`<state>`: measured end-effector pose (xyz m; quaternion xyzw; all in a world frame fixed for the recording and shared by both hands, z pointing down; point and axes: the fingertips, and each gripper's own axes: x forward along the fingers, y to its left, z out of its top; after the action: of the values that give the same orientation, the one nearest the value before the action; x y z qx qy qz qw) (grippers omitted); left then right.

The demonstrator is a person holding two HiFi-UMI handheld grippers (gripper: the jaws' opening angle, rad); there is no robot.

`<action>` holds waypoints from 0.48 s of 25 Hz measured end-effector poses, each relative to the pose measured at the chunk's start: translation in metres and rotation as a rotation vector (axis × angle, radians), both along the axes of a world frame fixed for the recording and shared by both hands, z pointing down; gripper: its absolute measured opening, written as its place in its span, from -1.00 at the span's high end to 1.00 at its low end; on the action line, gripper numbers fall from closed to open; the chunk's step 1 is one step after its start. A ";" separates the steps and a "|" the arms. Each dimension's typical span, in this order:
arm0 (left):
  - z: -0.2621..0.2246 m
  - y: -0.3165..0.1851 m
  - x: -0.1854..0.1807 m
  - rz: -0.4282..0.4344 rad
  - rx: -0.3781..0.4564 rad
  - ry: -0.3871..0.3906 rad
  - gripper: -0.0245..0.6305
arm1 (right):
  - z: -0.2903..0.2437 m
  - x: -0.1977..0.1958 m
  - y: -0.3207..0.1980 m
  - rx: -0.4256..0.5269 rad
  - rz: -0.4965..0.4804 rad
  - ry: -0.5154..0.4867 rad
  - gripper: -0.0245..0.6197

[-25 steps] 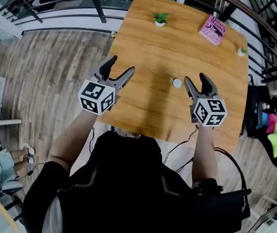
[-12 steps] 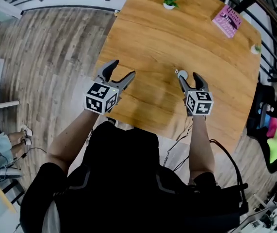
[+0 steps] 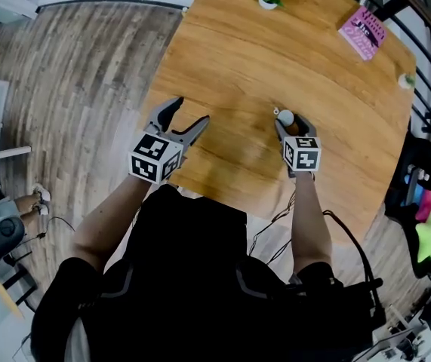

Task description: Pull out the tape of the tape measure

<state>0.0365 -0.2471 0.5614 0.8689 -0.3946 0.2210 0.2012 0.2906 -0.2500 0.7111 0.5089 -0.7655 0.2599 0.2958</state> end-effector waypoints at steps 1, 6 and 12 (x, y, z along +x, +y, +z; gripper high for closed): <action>-0.001 0.000 0.000 -0.003 0.000 0.000 -0.09 | 0.000 0.000 0.000 0.002 -0.006 0.008 0.11; 0.000 0.001 -0.006 -0.009 -0.006 -0.004 -0.09 | 0.001 -0.004 0.000 0.018 -0.039 0.057 0.15; -0.002 0.006 -0.010 0.001 -0.009 -0.028 -0.09 | 0.001 -0.009 0.002 0.024 -0.058 0.062 0.26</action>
<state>0.0269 -0.2411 0.5594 0.8650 -0.3959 0.2351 0.1995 0.2814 -0.2481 0.7123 0.4977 -0.7735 0.2264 0.3206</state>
